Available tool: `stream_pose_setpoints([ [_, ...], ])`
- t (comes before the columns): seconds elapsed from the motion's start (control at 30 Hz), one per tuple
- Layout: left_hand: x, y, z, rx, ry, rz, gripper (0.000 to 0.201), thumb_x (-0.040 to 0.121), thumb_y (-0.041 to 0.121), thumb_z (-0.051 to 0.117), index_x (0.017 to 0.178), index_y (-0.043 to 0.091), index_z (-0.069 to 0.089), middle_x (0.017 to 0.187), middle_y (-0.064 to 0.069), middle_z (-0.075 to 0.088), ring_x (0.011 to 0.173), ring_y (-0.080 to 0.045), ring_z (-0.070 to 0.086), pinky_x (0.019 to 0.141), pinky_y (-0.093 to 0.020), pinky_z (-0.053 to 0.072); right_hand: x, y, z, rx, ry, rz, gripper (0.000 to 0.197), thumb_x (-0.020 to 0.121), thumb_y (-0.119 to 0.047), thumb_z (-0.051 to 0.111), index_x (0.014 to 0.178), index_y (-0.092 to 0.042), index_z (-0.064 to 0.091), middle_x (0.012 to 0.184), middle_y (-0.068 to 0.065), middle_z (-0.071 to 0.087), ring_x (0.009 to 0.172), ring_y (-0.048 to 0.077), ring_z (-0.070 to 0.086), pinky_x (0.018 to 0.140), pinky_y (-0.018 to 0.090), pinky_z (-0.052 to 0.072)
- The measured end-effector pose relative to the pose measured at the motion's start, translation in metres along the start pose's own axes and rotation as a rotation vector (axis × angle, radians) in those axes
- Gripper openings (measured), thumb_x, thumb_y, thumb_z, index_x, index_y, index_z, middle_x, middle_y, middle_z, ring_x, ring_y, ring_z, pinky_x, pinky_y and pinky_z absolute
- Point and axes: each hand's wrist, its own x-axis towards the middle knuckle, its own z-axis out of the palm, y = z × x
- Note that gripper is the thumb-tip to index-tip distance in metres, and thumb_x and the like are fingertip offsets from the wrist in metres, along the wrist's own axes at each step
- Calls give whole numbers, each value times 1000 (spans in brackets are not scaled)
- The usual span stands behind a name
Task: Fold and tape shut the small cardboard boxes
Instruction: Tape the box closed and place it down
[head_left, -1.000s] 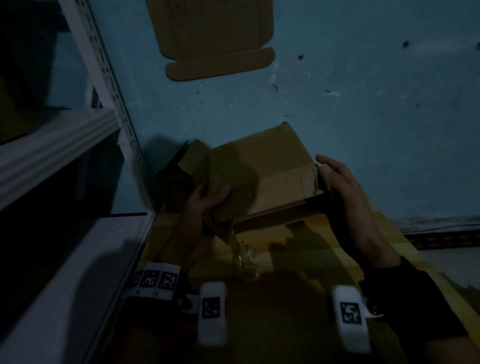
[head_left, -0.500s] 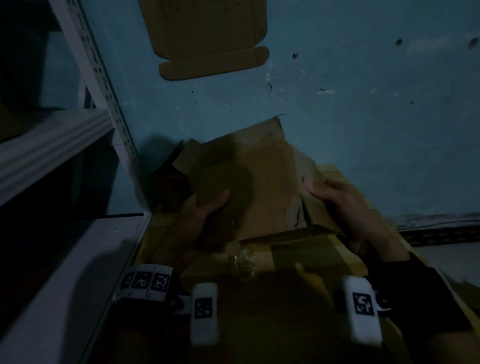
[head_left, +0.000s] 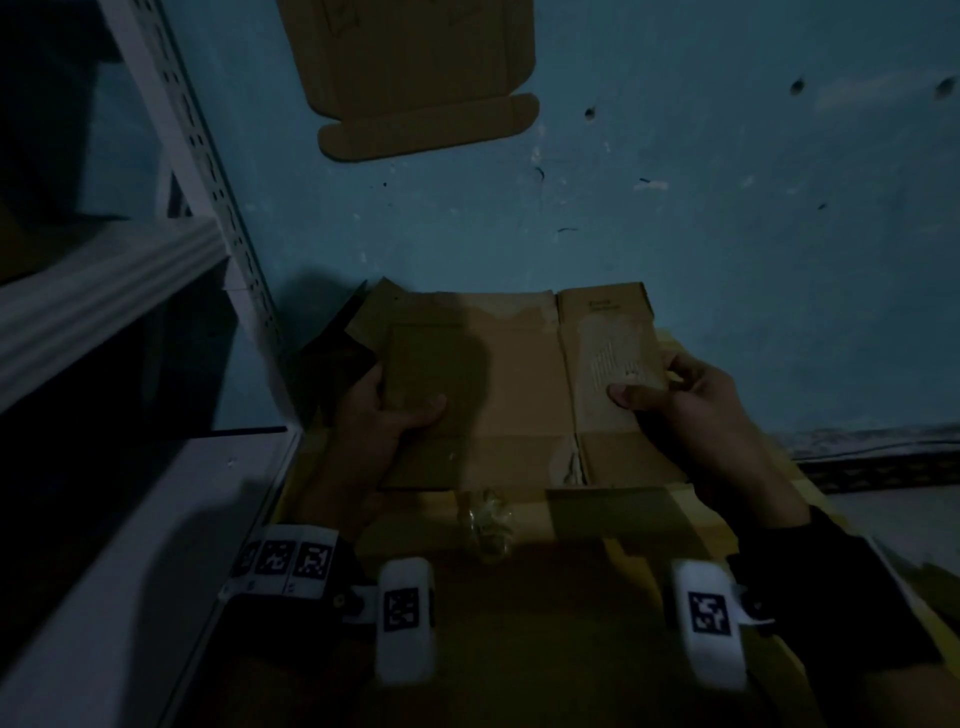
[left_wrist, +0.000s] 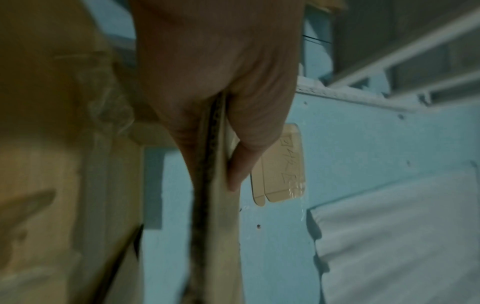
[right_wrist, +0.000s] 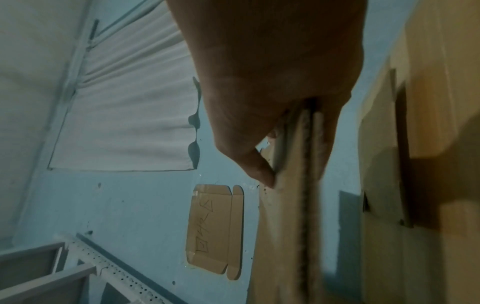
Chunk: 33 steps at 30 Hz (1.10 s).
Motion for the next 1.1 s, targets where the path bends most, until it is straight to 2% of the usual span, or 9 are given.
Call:
stream_pose_setpoints([
  [0.23, -1, 7, 1, -179, 90, -38, 39, 89, 29, 62, 126, 16, 58, 117, -9, 71, 101, -30, 70, 82, -45, 58, 0, -2, -10, 208, 100, -96, 2, 94, -5, 66, 94, -4, 67, 79, 6, 75, 66, 22, 73, 55, 31, 57],
  [0.33, 3, 10, -11, -205, 136, -16, 19, 103, 14, 40, 120, 15, 49, 115, -9, 63, 94, -23, 64, 81, -33, 53, 8, 9, -17, 242, 227, -185, 36, 99, -1, 54, 69, -14, 41, 53, -6, 42, 44, 12, 40, 45, 23, 37],
  [0.5, 13, 1, -29, -69, 340, 50, 23, 98, 21, 56, 118, 9, 59, 119, -12, 62, 111, -27, 61, 98, -41, 49, 15, 26, -24, 272, 312, -101, 30, 97, 10, 49, 80, -15, 43, 67, 9, 44, 57, 17, 46, 58, 32, 42],
  [0.53, 14, -2, -31, -43, 384, 51, 28, 96, 21, 60, 122, 9, 59, 123, -13, 62, 117, -30, 59, 101, -45, 49, 16, 27, -24, 244, 312, -48, 17, 97, 9, 50, 85, 4, 60, 73, 12, 48, 60, 18, 49, 61, 34, 43],
  [0.57, 16, -6, -32, -11, 426, 45, 29, 95, 21, 62, 122, 12, 60, 125, -13, 61, 118, -31, 57, 101, -48, 49, 18, 32, -24, 203, 312, 12, 34, 97, 9, 51, 122, 3, 29, 77, 14, 50, 64, 20, 51, 62, 34, 44],
  [0.63, 21, -10, -35, 61, 472, 24, 27, 95, 17, 62, 121, 14, 60, 129, -10, 59, 114, -27, 57, 94, -45, 53, 16, 36, -18, 108, 215, 84, 23, 94, 12, 50, 84, -9, 52, 81, 17, 51, 72, 26, 51, 63, 36, 42],
  [0.77, 25, -17, -36, 220, 398, -11, 28, 100, 9, 53, 128, 9, 58, 125, -6, 54, 97, -16, 52, 57, -17, 48, 16, 40, -6, -32, 60, 193, 32, 98, 8, 49, 69, -1, 61, 77, 17, 59, 72, 27, 54, 68, 40, 43],
  [0.93, 25, -32, -33, 332, 250, -138, 25, 102, 13, 49, 125, 16, 58, 112, -4, 58, 86, -14, 56, 67, -28, 47, 25, 36, 2, 70, 19, 298, 26, 100, -22, 65, 76, -27, 57, 75, -12, 57, 70, 3, 54, 62, 9, 43],
  [1.1, 30, -44, -36, 444, 131, -192, 29, 101, 18, 54, 130, 17, 54, 113, -6, 59, 91, -18, 56, 68, -27, 46, 39, 45, -4, -33, -1, 259, 19, 92, -27, 75, 78, -27, 62, 80, -7, 64, 78, 14, 64, 58, 15, 41],
])
